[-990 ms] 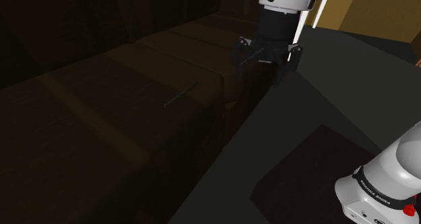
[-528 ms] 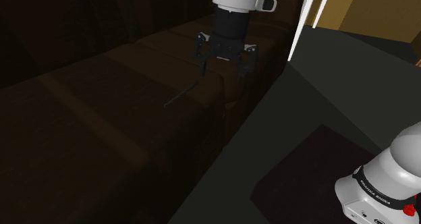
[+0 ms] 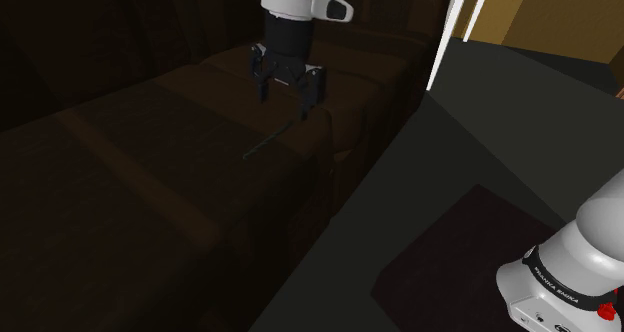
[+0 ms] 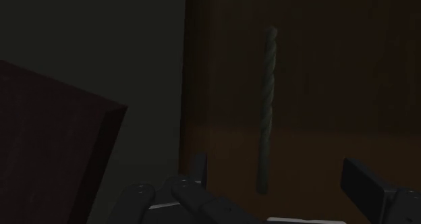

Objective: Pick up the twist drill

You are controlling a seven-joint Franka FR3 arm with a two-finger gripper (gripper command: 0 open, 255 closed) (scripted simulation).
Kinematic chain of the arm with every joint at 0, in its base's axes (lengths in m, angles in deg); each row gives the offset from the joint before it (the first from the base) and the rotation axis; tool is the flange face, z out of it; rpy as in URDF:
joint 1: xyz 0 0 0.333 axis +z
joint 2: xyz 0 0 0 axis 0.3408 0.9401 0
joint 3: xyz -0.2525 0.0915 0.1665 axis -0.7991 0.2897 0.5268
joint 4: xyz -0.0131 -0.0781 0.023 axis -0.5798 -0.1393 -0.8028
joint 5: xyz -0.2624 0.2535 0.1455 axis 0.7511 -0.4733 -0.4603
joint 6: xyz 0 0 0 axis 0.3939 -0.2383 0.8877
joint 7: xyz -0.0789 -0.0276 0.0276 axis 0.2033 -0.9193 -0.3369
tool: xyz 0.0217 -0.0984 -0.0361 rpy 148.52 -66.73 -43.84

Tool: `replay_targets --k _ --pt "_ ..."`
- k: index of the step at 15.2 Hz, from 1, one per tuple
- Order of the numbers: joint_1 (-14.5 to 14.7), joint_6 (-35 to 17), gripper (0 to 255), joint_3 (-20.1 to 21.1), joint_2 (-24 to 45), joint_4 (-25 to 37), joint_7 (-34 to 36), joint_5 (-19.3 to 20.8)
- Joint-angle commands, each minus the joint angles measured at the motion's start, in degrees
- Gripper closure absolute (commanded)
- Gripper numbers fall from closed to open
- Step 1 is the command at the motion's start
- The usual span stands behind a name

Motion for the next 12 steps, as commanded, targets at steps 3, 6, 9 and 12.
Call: replay_targets --k 3,6,9,12 --pt "0.6 -2.7 0 -0.1 1.8 -1.4 1.7 1.7" --pt "0.7 -5.4 0 -0.1 2.3 -3.8 1.8 2.1" --pt "0.8 -5.4 255 -0.1 2.4 -3.7 1.8 2.2" --pt "0.8 -5.4 255 -0.1 2.4 -3.7 1.9 2.2"
